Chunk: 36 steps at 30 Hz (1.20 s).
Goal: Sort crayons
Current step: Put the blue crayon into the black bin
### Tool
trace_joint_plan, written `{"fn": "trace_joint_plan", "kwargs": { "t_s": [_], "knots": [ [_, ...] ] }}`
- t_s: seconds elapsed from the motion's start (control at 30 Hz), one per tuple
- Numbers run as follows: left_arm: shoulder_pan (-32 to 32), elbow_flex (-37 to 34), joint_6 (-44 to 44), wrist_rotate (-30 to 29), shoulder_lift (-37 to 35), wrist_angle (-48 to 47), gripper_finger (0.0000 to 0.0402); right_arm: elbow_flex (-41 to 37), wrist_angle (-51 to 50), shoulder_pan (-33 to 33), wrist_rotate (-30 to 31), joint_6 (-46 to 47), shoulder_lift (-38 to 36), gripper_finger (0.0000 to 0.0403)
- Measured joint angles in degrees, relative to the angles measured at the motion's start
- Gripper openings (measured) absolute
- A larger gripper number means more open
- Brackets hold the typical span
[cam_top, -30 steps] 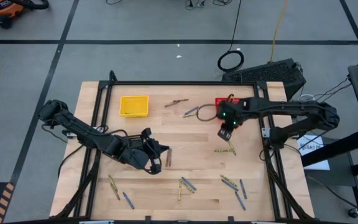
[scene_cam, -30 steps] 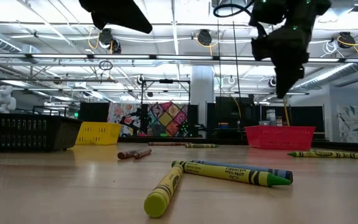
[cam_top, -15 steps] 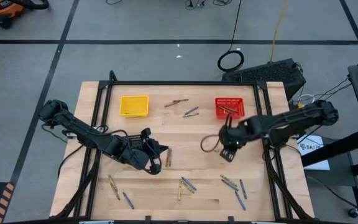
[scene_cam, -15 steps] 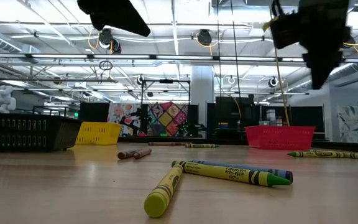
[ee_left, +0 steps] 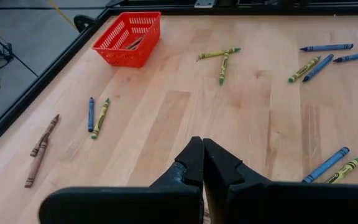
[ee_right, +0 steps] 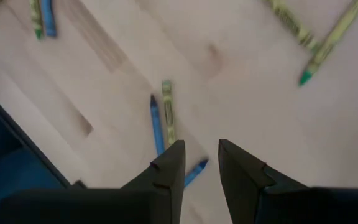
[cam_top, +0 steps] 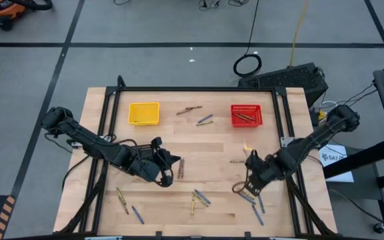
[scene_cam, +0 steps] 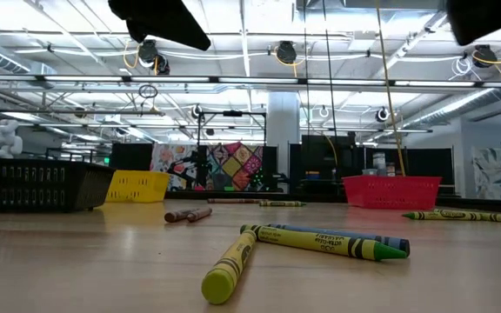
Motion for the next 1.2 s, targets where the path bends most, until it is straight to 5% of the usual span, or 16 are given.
{"fn": "trace_joint_plan", "kwargs": {
  "t_s": [0.8,1.2],
  "knots": [
    [0.69,0.0,2.01,0.0,0.0,0.77,0.0002,-0.04,10.45,18.72,-0.61,31.36,17.12,0.0082],
    [4.28,0.0,2.05,0.0,0.0,0.72,0.0002,-0.04,12.84,19.78,-0.68,34.85,20.9,0.0082]
  ]
}}
